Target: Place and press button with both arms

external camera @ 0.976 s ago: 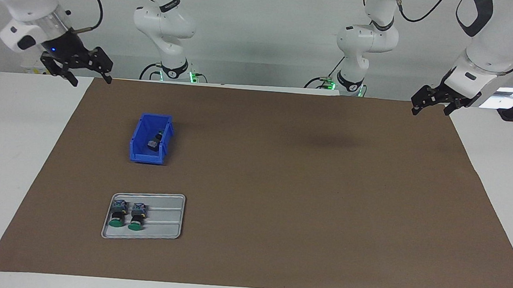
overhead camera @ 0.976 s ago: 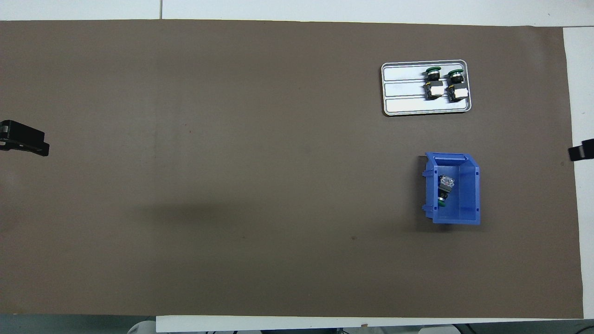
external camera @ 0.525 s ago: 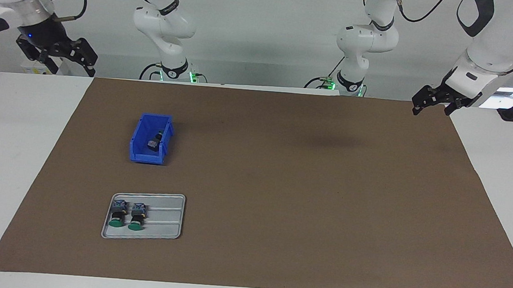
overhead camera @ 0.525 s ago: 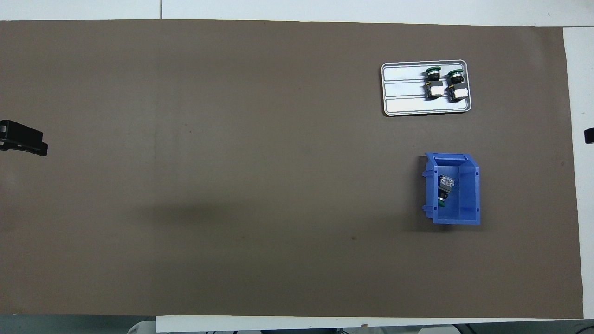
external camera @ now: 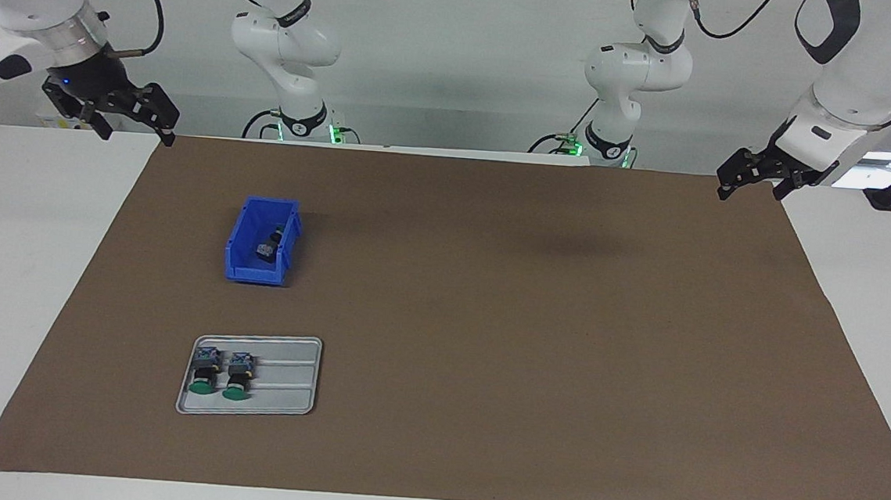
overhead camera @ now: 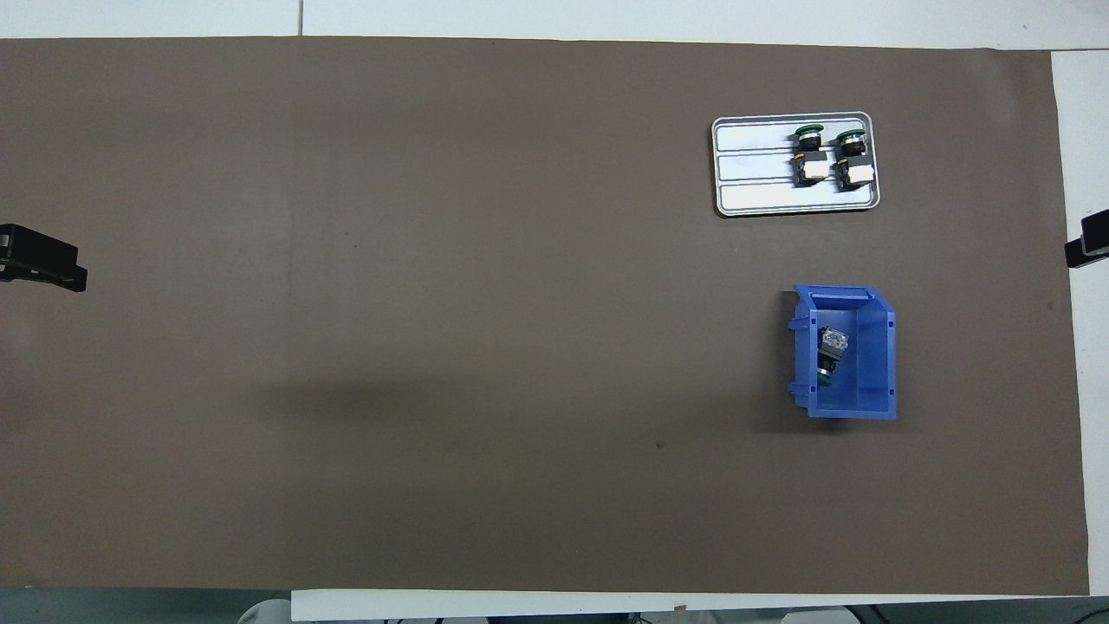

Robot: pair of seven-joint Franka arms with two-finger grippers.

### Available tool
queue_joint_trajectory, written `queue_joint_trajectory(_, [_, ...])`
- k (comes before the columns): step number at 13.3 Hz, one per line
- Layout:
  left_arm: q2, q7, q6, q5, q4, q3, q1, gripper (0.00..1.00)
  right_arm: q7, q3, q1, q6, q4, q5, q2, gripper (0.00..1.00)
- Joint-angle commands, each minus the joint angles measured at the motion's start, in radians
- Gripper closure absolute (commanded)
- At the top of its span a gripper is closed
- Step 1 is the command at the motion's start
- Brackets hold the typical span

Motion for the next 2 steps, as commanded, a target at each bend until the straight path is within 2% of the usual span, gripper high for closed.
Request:
queue_joint_trajectory(1, [-0.008, 0.008, 0.002, -0.006, -0.008, 0.003, 0.002, 0.00, 0.011, -0.024, 0.020, 0.017, -0.024, 0.002, -0.018, 0.01])
queue_joint_trajectory(2, [-0.008, 0.008, 0.002, -0.006, -0.008, 0.003, 0.002, 0.00, 0.011, -0.024, 0.020, 0.017, -0.028, 0.002, -0.019, 0.01])
